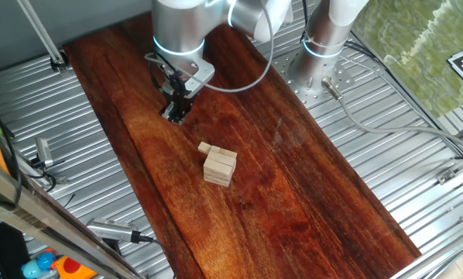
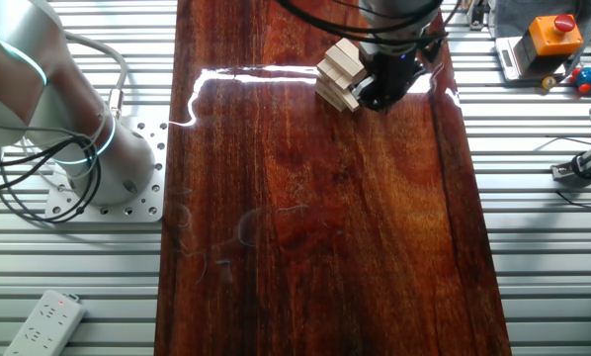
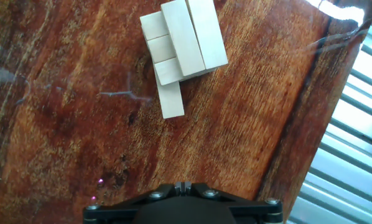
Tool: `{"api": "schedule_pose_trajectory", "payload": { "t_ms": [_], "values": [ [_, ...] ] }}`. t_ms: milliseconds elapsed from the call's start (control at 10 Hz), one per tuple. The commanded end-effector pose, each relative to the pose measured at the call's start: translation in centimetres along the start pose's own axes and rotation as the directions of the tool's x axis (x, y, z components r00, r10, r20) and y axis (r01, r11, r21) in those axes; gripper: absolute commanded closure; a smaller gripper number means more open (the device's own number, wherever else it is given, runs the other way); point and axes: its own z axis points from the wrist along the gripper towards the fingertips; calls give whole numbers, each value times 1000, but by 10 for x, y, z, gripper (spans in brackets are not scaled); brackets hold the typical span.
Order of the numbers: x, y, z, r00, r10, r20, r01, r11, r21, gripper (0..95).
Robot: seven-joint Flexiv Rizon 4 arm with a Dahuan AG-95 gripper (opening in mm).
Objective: Play Jenga
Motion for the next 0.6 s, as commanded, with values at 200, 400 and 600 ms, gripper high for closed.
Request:
{"api": "schedule_pose_trajectory", "payload": {
  "t_ms": [200, 400, 600],
  "values": [
    [0, -1, -1, 999, -11, 31, 12, 999, -34, 950],
    [0, -1, -1, 1000, 7, 29, -6, 999, -34, 950],
    [0, -1, 0, 1000, 14, 24, -13, 1000, -26, 950]
  ]
}}
